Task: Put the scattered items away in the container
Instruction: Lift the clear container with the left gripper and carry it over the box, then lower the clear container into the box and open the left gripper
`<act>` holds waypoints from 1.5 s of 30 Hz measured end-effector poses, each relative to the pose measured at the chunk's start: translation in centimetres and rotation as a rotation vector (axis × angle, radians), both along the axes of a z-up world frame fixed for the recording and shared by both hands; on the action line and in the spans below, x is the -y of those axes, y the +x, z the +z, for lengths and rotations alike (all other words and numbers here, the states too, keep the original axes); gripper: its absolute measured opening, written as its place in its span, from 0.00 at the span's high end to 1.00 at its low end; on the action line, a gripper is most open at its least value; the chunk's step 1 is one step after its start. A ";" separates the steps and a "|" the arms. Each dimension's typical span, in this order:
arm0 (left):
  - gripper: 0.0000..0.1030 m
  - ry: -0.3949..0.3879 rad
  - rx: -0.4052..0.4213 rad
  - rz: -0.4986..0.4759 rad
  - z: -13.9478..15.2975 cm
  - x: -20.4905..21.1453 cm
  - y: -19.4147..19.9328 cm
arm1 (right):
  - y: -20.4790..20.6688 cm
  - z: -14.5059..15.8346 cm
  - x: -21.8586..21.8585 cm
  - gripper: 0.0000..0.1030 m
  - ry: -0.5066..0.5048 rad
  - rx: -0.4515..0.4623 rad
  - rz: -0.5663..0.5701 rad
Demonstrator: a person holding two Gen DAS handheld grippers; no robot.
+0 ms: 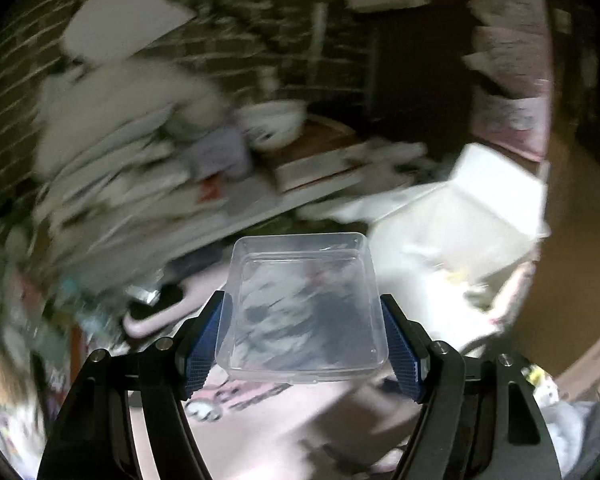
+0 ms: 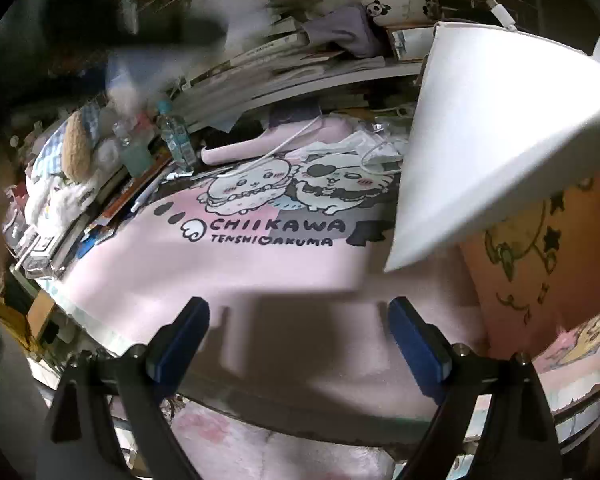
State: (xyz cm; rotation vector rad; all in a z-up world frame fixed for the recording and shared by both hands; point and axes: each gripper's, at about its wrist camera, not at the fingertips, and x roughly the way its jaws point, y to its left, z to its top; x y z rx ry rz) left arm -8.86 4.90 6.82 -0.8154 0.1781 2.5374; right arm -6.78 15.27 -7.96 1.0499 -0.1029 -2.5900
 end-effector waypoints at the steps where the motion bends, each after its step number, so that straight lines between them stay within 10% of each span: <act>1: 0.32 -0.005 -0.001 -0.029 0.7 -0.8 0.1 | 0.1 0.0 0.0 0.13 -0.002 0.002 0.000; 20: 0.32 -0.257 0.251 -0.329 1.0 -16.8 -3.4 | 0.7 -0.5 -0.7 0.13 -0.052 -0.002 -0.016; 37: 0.31 -0.355 0.383 -0.295 -2.5 -19.7 -6.2 | 0.7 -0.4 -1.3 0.13 -0.089 0.005 -0.003; 45: 0.13 -0.350 0.295 -0.274 -1.5 -19.2 -5.4 | 0.7 -0.5 -1.2 0.13 -0.090 0.003 -0.003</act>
